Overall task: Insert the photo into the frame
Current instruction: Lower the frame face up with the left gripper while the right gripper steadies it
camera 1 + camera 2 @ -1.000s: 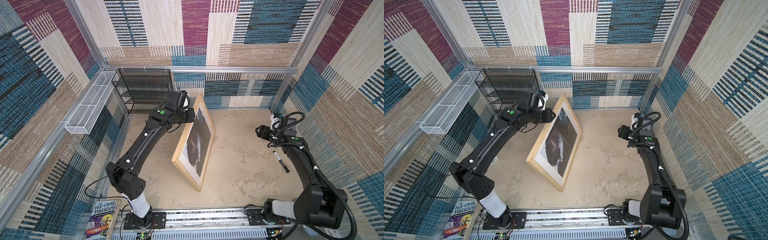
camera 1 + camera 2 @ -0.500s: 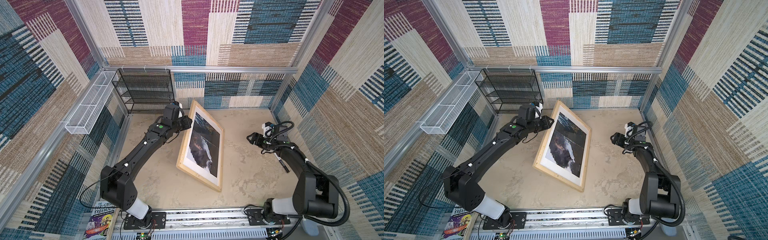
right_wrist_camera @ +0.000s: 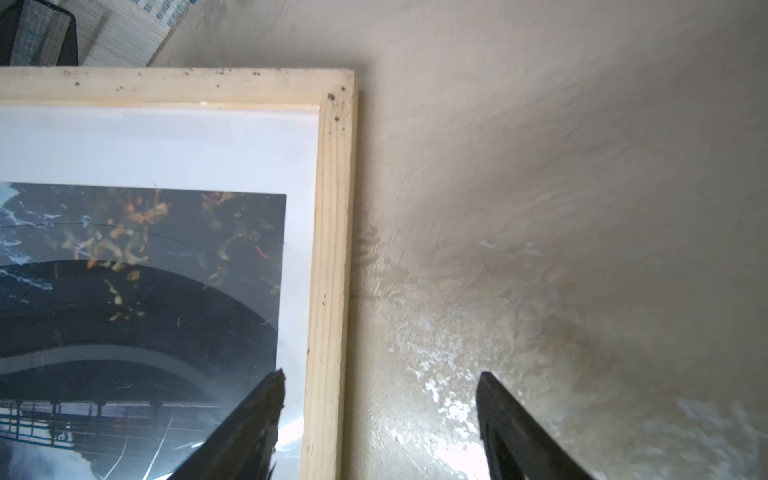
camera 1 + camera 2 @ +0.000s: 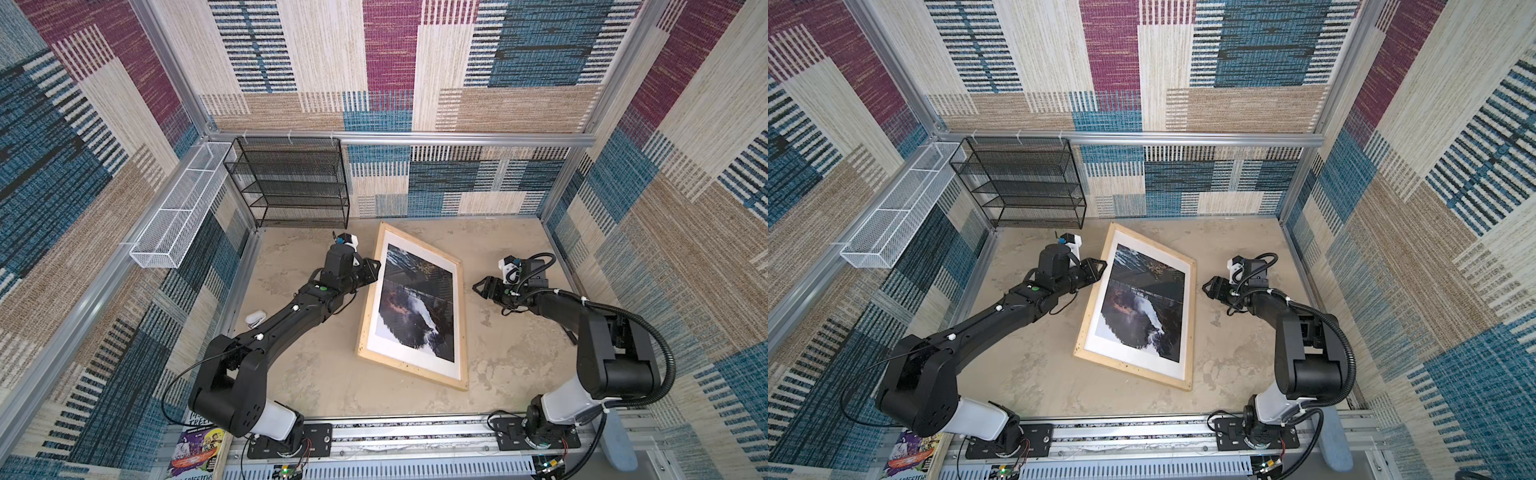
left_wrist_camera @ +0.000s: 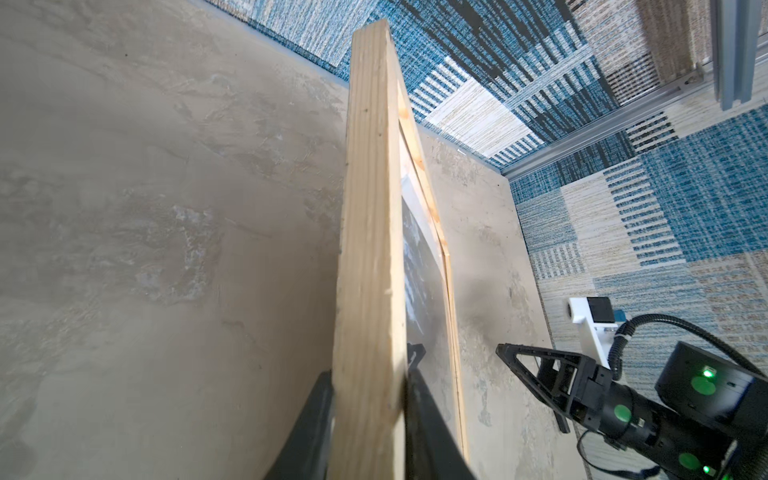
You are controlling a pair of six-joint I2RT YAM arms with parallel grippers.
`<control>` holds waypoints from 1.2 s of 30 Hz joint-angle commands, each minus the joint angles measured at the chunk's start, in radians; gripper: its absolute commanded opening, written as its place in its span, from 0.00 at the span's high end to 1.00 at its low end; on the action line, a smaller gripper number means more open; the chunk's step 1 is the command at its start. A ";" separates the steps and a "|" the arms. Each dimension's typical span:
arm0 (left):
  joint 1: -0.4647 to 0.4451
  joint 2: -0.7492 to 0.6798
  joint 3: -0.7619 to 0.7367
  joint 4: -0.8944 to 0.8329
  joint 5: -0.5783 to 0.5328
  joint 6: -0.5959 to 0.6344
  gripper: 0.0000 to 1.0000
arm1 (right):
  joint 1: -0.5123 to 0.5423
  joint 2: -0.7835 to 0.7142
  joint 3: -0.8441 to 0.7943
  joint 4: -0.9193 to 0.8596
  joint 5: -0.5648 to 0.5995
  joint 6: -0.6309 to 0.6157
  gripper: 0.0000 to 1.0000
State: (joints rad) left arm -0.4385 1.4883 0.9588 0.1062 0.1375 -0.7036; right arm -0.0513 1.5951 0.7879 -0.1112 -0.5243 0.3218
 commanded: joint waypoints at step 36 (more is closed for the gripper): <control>0.064 0.420 -0.284 0.751 0.121 -0.090 0.64 | 0.013 0.086 0.005 0.111 -0.137 0.041 0.10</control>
State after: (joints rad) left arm -0.3801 1.8946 0.6823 0.7803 0.2455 -0.7761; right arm -0.0395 1.6829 0.7830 0.0006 -0.6476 0.3580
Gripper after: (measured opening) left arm 0.357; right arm 0.897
